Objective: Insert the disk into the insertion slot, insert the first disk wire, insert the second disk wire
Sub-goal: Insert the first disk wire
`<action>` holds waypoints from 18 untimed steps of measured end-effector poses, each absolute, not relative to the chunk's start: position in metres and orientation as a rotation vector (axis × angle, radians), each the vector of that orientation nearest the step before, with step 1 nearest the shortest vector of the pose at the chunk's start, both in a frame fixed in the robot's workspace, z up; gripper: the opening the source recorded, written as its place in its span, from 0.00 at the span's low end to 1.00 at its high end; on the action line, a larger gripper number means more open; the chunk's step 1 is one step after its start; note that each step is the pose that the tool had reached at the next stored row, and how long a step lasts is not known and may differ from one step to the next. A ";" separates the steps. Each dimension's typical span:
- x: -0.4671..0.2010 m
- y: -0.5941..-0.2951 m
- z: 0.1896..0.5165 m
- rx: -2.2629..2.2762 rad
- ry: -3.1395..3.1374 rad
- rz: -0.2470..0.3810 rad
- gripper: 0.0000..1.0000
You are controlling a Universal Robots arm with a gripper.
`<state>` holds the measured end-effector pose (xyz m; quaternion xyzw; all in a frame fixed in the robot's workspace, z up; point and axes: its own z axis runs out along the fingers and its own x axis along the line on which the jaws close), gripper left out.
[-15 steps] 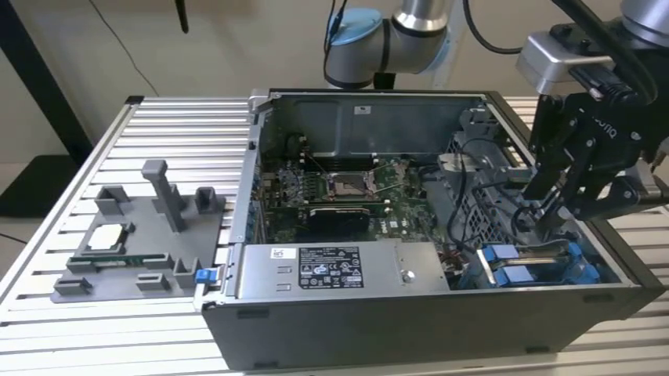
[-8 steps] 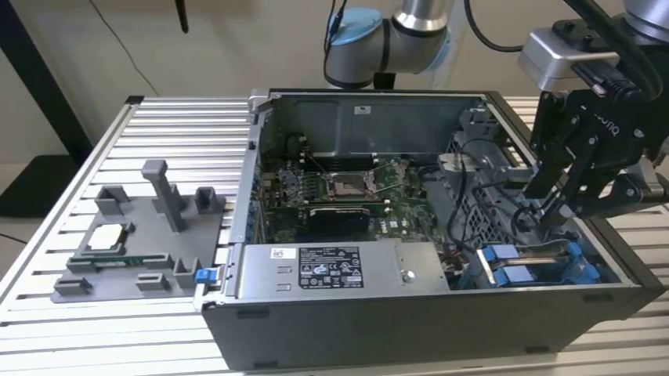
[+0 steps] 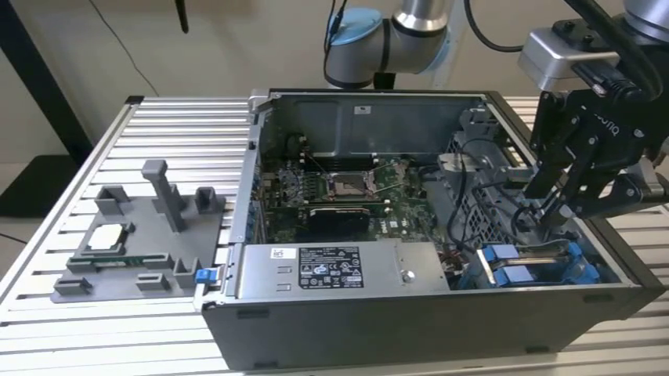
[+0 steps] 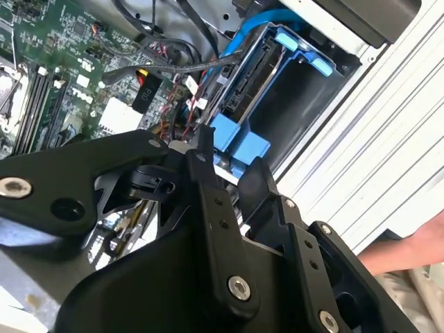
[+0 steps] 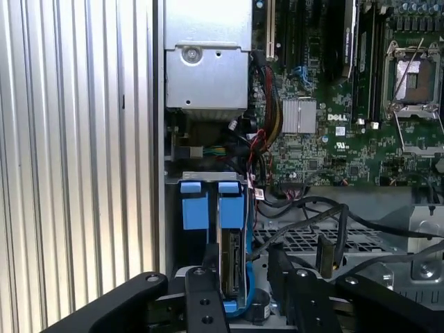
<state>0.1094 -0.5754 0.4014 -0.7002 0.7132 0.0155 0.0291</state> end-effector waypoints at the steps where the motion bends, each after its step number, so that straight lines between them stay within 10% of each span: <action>1: 0.109 -0.575 0.402 -2.160 2.200 0.048 1.00; 18: 0.110 -0.560 0.395 -2.099 2.140 0.170 1.00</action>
